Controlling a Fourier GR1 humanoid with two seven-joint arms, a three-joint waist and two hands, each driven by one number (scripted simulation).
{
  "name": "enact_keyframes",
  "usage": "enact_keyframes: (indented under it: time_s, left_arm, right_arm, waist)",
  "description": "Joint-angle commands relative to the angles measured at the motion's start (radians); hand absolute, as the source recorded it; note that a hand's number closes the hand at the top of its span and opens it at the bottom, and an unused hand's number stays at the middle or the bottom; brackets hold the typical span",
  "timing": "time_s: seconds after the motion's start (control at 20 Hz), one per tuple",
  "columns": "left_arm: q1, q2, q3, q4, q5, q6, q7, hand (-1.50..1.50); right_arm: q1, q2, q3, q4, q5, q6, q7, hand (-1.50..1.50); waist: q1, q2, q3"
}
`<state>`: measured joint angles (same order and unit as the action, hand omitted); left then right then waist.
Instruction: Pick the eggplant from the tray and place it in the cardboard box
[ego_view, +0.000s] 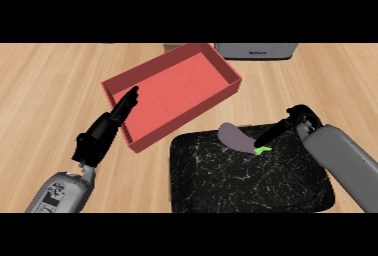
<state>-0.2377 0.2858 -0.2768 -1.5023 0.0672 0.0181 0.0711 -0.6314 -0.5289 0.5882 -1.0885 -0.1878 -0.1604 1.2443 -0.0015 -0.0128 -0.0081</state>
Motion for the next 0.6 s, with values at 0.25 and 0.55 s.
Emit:
enact_keyframes:
  time_s: [0.25, 0.55]
  left_arm:
    - [0.013, -0.006, 0.006, -0.024, -0.011, 0.011, 0.012, 0.0]
    - [0.027, 0.0, 0.023, -0.011, -0.005, 0.003, 0.002, 0.0]
  right_arm:
    - [-0.074, 0.019, 0.092, 0.028, -0.019, -0.067, 0.243, -1.5]
    - [-0.086, 0.02, 0.137, 0.038, -0.085, -0.053, 0.243, -1.5]
  waist:
    - [-0.017, -0.004, 0.002]
    - [-0.026, -0.006, 0.001]
